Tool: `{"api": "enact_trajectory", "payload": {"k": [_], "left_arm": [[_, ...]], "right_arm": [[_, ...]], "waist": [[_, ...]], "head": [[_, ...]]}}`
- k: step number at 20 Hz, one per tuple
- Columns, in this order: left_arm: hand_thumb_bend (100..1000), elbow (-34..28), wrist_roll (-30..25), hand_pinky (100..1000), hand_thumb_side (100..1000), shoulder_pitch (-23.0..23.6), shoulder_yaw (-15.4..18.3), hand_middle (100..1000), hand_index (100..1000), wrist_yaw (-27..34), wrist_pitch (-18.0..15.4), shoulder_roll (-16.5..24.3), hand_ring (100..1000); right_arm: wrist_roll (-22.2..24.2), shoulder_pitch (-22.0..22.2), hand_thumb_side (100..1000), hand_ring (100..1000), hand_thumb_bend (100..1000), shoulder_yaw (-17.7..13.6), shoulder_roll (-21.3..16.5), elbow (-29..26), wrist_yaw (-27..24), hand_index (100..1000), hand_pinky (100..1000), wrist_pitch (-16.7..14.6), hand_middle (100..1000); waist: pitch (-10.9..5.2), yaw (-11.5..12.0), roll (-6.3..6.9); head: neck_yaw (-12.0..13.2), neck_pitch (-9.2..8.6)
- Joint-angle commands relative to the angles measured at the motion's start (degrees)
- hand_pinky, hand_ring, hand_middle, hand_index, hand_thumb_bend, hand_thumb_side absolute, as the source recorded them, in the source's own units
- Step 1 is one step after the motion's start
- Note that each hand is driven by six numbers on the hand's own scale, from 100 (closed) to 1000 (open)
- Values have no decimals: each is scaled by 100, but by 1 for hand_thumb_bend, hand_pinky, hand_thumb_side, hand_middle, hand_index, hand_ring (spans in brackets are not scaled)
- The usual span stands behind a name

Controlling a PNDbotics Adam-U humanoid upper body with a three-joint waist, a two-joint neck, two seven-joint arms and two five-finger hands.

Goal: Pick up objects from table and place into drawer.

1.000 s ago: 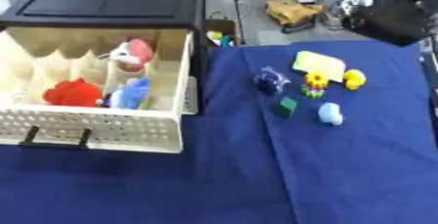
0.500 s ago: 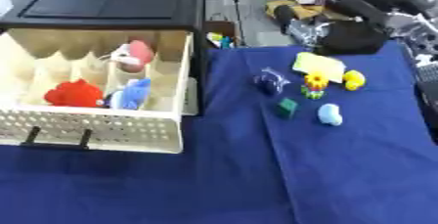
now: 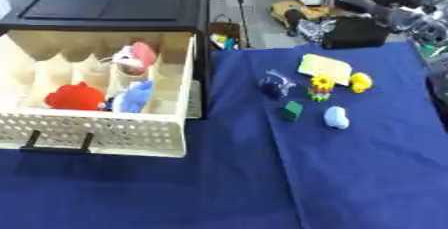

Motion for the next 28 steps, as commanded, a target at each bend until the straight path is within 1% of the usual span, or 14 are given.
{"api": "enact_trajectory", "payload": {"k": [1,4,6,9,10,11,13,18,22,23,24,28], "left_arm": [[316,-73,1,791,1000,-46,21,834,916,8,16,172,852],[316,-73,8,791,1000,-50,23,834,916,4,19,166,852],[315,-73,14,791,1000,-53,25,835,916,4,22,162,852],[313,-73,20,791,1000,-57,26,835,915,0,29,155,852],[313,-73,22,791,1000,-59,27,835,915,-3,32,153,852],[313,-73,23,791,1000,-62,27,835,915,-5,34,152,852],[312,-73,24,791,1000,-68,27,835,915,-11,41,150,852],[311,-73,34,791,1000,-77,28,833,915,-23,52,148,852],[312,-73,40,791,1000,-82,30,832,915,-28,56,143,852],[312,-73,41,791,1000,-84,30,832,915,-30,59,141,852],[311,-73,43,791,1000,-87,32,832,915,-30,62,138,852],[313,-73,50,792,1000,-89,34,830,915,-32,65,137,852]], "right_arm": [[278,-158,1000,815,245,-35,-160,112,308,883,720,258,737],[434,-153,1000,795,302,-74,-118,137,667,884,668,470,733],[535,-156,1000,783,319,-96,-82,148,873,880,641,542,728],[623,-145,1000,776,294,-135,-39,136,1003,880,628,587,724],[634,-135,1000,777,268,-152,-32,130,1013,882,629,599,728],[631,-119,1000,777,242,-169,-27,119,1019,880,627,609,731],[574,-77,1000,768,100,-207,-17,91,965,869,617,633,728],[293,15,1000,745,100,-251,-61,134,730,862,594,836,687],[375,74,1000,748,100,-264,-76,204,462,867,587,811,678],[456,92,1000,751,157,-274,-81,216,390,871,586,776,676],[563,110,1000,757,315,-282,-84,228,326,876,583,724,674],[1093,150,1000,767,335,-360,-120,252,259,885,586,511,673]], "waist": [[-104,-3,0],[-99,1,3],[-97,3,4],[-90,-4,4],[-87,-8,4],[-83,-12,2],[-75,-19,-2],[-62,-32,-15],[-53,-42,-17],[-50,-45,-18],[-46,-48,-19],[-43,-57,-17]], "head": [[-11,-66],[-10,-77],[-10,-90],[-12,-97],[-12,-98],[-11,-99],[-7,-103],[-11,-109],[-18,-116],[-19,-117],[-20,-118],[-23,-118]]}}
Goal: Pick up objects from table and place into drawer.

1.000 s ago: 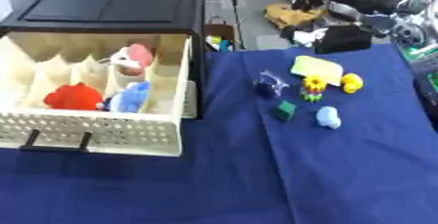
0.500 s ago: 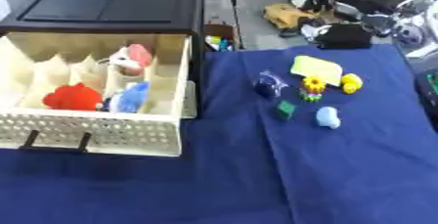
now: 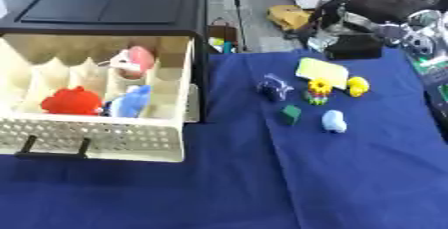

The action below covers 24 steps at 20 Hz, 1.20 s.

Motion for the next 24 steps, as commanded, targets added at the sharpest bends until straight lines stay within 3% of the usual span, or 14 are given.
{"api": "enact_trajectory", "payload": {"k": [1,3,5,6,8,10,17,21,24], "left_arm": [[313,-73,4,793,1000,-69,32,830,916,-17,17,136,852],[313,-73,5,793,1000,-69,33,829,915,-17,18,137,851],[306,-73,6,793,1000,-73,33,828,916,-16,23,138,852],[313,-73,6,793,1000,-75,33,828,916,-16,26,138,852],[312,-73,6,793,1000,-79,36,827,916,-16,32,137,852],[312,-73,9,793,1000,-84,41,826,915,-16,38,134,851],[312,-73,25,793,1000,-96,53,823,915,-18,53,127,851],[311,-73,31,793,1000,-101,56,821,915,-19,59,127,851],[311,-73,40,793,1000,-102,61,820,915,-23,66,125,851]], "right_arm": [[341,-61,1000,767,339,-143,-180,-40,-73,887,587,-126,670],[487,-41,1000,767,334,-178,-194,-69,-24,890,589,-176,668],[663,-12,940,767,337,-213,-213,-77,147,906,596,-217,688],[742,-2,990,767,363,-235,-207,-89,251,906,596,-238,690],[905,54,985,758,555,-309,-177,-90,542,918,613,-277,699],[958,114,989,752,627,-425,-87,-78,947,917,606,-303,697],[975,267,935,753,676,-817,296,-228,2006,900,608,-331,702],[975,364,937,751,665,-954,470,-346,2352,892,604,-272,710],[975,478,916,781,656,-1062,641,-479,2433,902,604,-184,780]], "waist": [[-78,-8,7],[-80,-14,7],[-79,-23,4],[-79,-25,3],[-76,-33,1],[-74,-38,2],[-70,-54,3],[-67,-67,0],[-63,-72,-3]], "head": [[-20,-50],[-28,-48],[-40,-47],[-45,-48],[-60,-54],[-72,-64],[-87,-90],[-88,-94],[-87,-94]]}}
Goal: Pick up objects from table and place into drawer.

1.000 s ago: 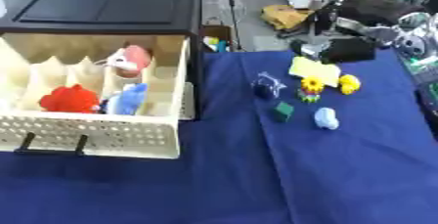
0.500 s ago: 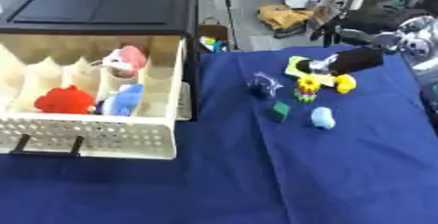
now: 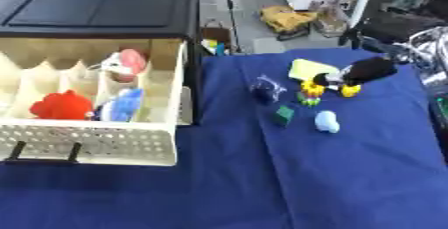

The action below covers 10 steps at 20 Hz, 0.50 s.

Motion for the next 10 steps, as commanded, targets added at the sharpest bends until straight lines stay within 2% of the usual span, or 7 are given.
{"api": "enact_trajectory", "payload": {"k": [1,3,6,10], "left_arm": [[311,-73,19,793,1000,-73,44,820,915,-21,24,126,851],[311,-73,30,794,1000,-76,48,819,915,-23,28,126,851],[311,-73,45,794,1000,-83,53,819,915,-24,28,130,851],[311,-73,54,794,1000,-87,52,819,915,-28,27,130,851]], "right_arm": [[-7,13,913,786,651,-184,97,-243,109,902,606,108,786],[-7,102,879,803,620,-293,251,-327,71,899,603,200,802],[-7,261,730,819,549,-424,449,-351,-3,907,596,345,802],[-7,348,714,818,539,-485,536,-301,-47,907,595,433,802]], "waist": [[-76,-7,-3],[-74,-13,-5],[-69,-18,-8],[-66,-18,-10]], "head": [[-10,-46],[-5,-49],[-1,-58],[1,-62]]}}
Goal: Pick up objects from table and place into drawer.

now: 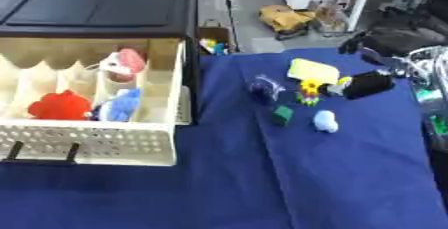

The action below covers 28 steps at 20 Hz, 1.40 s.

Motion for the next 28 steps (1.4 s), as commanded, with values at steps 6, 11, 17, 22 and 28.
{"api": "enact_trajectory", "payload": {"k": [6,11,17,22,28], "left_arm": [[312,-73,25,795,1000,-58,47,816,916,-11,-15,134,851],[312,-73,10,795,1000,-49,38,815,916,-6,-25,127,851],[313,-73,-1,795,1000,-39,34,814,916,-6,-38,122,851],[313,-73,-10,795,1000,-32,29,813,916,-15,-30,110,851],[312,-73,-11,795,1000,-31,22,813,916,-21,-26,102,851]], "right_arm": [[-11,87,455,815,460,-193,42,188,-212,909,588,99,774],[-11,144,433,808,447,-245,54,354,-232,906,586,107,764],[-11,230,430,784,454,-227,41,622,-393,936,586,67,773],[-11,246,447,779,462,-218,14,973,-637,948,583,29,772],[-11,251,448,781,455,-209,-7,1128,-775,937,581,65,781]], "waist": [[-78,-5,22],[-78,-6,38],[-71,-6,48],[-65,-2,54],[-61,-4,60]], "head": [[9,-60],[-3,-66],[-3,-55],[-3,-48],[-5,-61]]}}
